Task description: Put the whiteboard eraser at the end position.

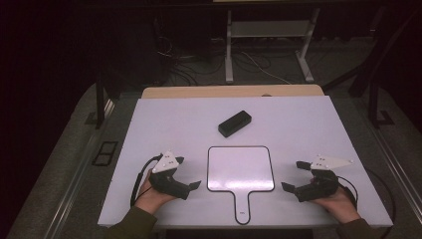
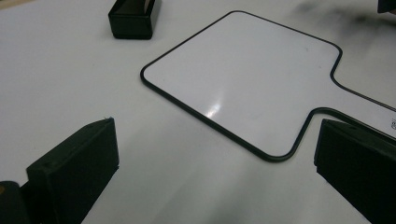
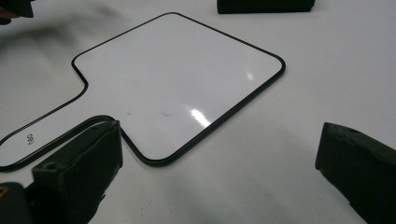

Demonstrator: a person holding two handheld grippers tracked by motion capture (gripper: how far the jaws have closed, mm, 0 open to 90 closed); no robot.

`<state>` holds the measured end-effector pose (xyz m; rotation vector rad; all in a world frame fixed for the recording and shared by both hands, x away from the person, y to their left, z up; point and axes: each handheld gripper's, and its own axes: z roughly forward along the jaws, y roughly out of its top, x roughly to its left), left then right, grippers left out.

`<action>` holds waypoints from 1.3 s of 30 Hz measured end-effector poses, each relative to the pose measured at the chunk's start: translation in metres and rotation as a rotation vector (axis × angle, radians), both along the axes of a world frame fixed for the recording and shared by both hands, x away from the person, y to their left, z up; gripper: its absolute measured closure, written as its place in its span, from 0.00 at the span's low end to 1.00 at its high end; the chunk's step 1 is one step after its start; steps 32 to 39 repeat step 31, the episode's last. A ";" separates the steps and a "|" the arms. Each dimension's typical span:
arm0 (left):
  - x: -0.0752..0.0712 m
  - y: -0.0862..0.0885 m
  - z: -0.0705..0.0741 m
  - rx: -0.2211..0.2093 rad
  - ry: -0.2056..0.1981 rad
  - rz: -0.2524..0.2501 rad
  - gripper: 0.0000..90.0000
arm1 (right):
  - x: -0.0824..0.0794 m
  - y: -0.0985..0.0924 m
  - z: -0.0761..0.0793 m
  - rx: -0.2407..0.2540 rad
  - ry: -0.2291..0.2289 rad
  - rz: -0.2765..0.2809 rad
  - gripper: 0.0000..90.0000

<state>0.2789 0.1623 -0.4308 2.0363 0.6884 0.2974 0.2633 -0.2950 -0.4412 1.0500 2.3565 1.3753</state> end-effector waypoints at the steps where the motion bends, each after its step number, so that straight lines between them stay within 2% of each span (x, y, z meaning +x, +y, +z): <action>1: -0.001 0.001 -0.001 0.000 0.009 0.001 0.00 | 0.000 0.000 0.000 0.000 -0.001 0.000 0.00; 18: -0.005 0.007 -0.009 -0.003 0.024 0.024 0.00 | 0.000 0.000 -0.001 -0.008 -0.001 -0.002 0.00; 39: -0.005 0.007 -0.008 -0.002 0.031 0.020 0.00 | 0.001 0.000 -0.002 -0.013 0.001 -0.003 0.00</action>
